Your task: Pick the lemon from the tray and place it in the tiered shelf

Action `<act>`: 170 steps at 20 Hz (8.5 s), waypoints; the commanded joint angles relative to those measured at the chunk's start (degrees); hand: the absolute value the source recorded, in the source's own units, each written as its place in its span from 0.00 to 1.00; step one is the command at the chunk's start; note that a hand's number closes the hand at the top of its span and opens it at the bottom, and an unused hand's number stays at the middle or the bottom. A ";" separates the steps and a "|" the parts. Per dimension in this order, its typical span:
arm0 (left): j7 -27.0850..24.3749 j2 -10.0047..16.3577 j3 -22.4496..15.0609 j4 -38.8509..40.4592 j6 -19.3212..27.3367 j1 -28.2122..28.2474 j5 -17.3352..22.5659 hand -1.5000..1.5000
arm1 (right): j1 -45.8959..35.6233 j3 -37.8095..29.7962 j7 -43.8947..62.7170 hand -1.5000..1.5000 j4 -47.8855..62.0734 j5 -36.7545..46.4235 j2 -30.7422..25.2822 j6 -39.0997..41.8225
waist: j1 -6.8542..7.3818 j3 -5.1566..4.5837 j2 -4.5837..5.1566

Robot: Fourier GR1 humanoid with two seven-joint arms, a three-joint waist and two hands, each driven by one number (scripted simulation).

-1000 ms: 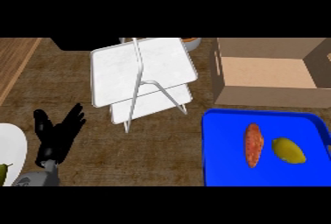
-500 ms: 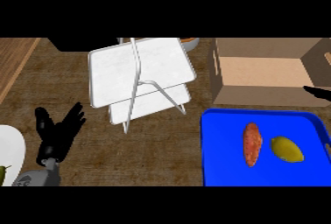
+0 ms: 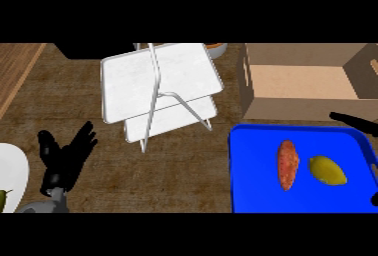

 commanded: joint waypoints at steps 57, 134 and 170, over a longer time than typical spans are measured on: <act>3.25 -5.46 2.83 -1.19 -3.02 -1.52 -5.54 0.50 | 0.66 17.35 1.93 1.00 6.67 44.35 48.66 -14.28 | 1.85 -0.28 -0.09; 2.98 -5.57 3.91 -3.33 -2.85 0.38 -6.91 0.50 | -76.15 5.68 37.47 1.00 35.41 23.57 49.19 -33.70 | 0.85 -0.05 0.12; 2.90 -4.47 5.79 -0.25 -4.11 -1.12 -6.18 0.50 | -63.01 -20.84 46.20 0.00 15.14 2.54 32.15 -55.78 | -0.16 0.00 0.03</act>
